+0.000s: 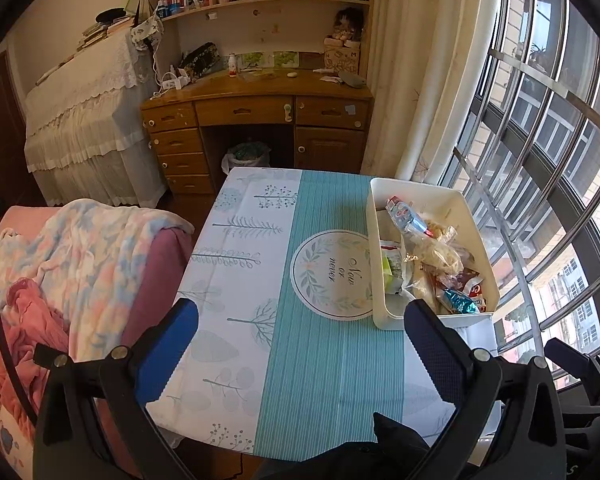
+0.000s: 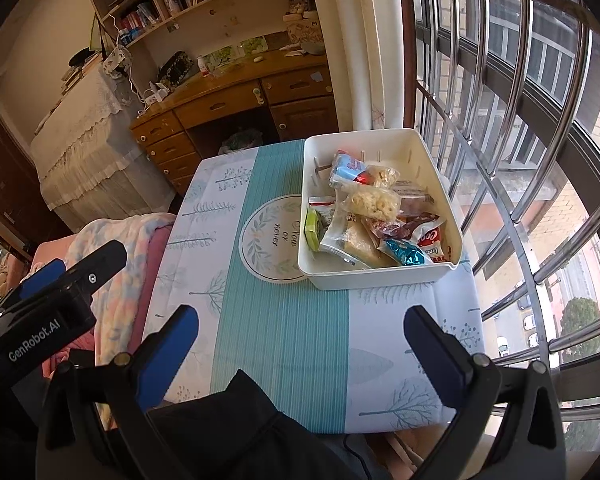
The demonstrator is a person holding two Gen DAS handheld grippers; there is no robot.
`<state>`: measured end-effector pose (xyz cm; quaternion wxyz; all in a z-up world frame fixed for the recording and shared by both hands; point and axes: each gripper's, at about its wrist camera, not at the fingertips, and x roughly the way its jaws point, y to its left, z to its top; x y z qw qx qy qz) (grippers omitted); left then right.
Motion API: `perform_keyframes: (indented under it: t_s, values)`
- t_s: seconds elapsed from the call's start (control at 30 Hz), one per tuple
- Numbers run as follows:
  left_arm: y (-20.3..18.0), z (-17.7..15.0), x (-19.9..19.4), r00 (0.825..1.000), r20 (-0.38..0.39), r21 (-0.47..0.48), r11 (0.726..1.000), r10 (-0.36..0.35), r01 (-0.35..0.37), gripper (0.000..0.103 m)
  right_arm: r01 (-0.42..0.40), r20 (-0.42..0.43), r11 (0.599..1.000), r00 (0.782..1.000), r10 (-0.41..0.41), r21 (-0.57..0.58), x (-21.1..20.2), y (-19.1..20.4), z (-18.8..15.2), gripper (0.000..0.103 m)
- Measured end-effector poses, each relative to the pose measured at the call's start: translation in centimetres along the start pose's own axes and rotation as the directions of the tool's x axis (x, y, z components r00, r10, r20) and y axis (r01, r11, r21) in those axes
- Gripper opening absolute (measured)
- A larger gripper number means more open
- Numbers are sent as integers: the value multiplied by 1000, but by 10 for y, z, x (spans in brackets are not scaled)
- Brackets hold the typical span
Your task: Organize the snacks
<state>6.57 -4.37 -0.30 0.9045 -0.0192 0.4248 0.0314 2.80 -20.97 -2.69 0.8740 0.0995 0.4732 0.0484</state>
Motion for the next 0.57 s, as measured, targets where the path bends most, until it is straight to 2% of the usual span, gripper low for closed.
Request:
perform_keyframes:
  t_s: [0.57]
  values:
    - [-3, -3, 2, 1000, -3, 2, 1000, 0, 0, 102, -9, -24, 1000, 1000, 9, 4, 7, -1, -3, 103]
